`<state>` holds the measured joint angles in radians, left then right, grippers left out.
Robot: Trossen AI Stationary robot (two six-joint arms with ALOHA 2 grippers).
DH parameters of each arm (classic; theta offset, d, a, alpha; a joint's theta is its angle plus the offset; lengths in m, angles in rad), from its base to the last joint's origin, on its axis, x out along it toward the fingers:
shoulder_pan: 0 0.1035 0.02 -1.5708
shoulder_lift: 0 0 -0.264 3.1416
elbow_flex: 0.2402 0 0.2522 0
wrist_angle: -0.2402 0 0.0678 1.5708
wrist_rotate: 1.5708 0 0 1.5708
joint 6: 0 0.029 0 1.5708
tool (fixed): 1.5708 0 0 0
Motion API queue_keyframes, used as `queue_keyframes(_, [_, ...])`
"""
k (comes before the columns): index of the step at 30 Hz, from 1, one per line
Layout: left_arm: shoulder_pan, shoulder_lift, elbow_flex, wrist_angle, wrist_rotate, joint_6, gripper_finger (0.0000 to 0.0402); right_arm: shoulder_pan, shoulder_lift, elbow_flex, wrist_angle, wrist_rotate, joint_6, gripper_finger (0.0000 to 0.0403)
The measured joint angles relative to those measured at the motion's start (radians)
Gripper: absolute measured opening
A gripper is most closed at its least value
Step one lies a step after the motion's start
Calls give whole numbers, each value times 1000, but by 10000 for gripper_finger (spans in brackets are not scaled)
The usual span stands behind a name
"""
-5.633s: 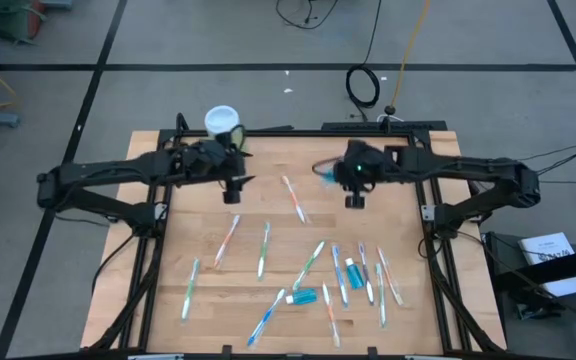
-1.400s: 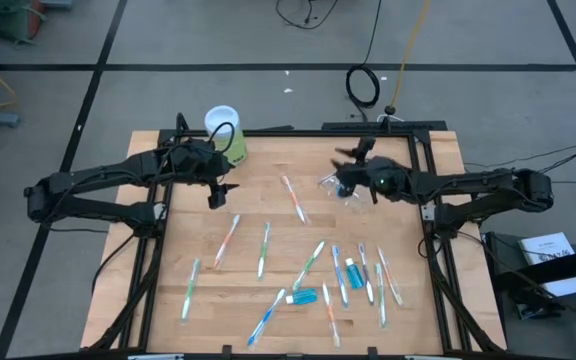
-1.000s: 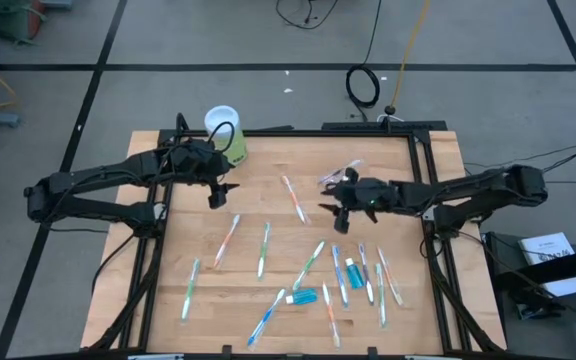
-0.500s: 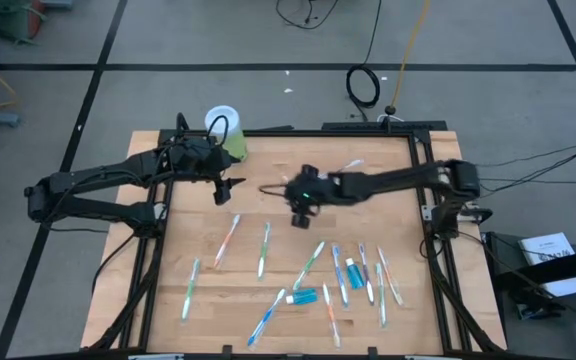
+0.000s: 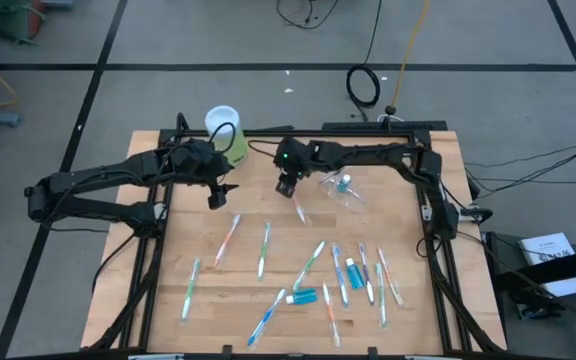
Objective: Pick & Place toothbrushing station
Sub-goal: Put the orange toothbrush into the transparent organizer
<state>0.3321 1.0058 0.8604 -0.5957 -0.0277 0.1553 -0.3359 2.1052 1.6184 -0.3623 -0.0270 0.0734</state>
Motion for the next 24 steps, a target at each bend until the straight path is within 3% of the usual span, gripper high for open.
queue_keyframes(11, [0, 0, 0, 1, 0, -2, 271, -3, 33, 0, -36, 29, -14, 164])
queue_keyframes(14, [0, 0, 0, 1, 0, -4, 271, -3, 34, 0, -47, 79, -17, 150])
queue_keyframes(24, [0, 0, 0, 0, 0, -8, 271, 30, 33, -36, -63, 77, -14, 86])
